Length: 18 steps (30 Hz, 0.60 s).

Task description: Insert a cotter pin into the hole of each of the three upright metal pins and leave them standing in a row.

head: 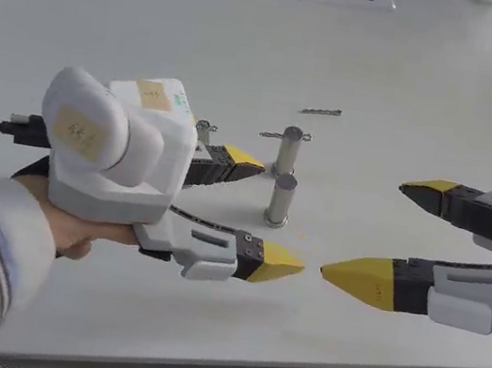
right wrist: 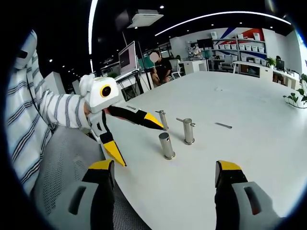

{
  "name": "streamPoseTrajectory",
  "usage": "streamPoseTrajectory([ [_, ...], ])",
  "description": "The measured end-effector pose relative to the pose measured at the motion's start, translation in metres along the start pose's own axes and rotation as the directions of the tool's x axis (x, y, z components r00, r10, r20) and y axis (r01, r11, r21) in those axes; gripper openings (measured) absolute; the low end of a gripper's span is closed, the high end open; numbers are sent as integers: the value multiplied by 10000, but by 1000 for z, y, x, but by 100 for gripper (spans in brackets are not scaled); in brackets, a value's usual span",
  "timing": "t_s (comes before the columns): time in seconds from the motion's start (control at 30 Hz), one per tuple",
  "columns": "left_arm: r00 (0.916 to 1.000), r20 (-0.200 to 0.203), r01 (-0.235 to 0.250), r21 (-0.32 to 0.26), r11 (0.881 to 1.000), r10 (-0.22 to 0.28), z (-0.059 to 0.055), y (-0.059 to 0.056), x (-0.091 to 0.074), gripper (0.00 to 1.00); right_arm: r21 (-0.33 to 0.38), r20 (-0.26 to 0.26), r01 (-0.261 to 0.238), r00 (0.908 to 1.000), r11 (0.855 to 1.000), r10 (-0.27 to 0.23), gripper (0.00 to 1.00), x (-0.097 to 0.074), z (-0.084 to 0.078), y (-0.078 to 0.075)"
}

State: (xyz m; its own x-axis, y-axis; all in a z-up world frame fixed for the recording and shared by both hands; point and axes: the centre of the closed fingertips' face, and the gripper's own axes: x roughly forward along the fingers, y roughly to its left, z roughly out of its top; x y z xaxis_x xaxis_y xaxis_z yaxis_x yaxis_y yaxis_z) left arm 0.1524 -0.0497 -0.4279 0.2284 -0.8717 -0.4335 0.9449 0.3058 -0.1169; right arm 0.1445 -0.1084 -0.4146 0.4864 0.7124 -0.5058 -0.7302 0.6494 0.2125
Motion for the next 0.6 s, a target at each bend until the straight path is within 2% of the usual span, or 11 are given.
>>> streamPoseTrajectory([
  [0.03,10000,-35,38,-64,10000,-38,-1,-1,-2,73,-17,-28,2,10000,10000,-2,85,-1,0,0],
  [0.17,9993,-353,-92,24,10000,92,-8,-1,-9,79,-109,-138,31,9999,9999,-33,85,-3,-1,-3],
  [0.27,9995,-286,-114,-68,9999,112,-7,-3,-15,87,-153,-218,53,9997,9999,-57,85,-5,-1,-5],
  [0.3,9998,-173,-111,-292,9995,106,-5,-4,-17,88,-183,-243,65,9997,9998,-70,85,-5,-1,-6],
  [0.33,10000,58,79,-788,9969,-74,-1,-8,-19,90,-212,-276,66,9996,9998,-72,85,-6,-1,-6],
  [0.37,9997,225,102,-735,9972,-85,2,-9,-20,92,-222,-292,60,9996,9997,-66,85,-6,-1,-6],
  [0.6,9999,135,-75,-856,9963,87,-2,-7,-28,99,-441,-438,44,9990,9990,-63,84,-7,4,-14],
])
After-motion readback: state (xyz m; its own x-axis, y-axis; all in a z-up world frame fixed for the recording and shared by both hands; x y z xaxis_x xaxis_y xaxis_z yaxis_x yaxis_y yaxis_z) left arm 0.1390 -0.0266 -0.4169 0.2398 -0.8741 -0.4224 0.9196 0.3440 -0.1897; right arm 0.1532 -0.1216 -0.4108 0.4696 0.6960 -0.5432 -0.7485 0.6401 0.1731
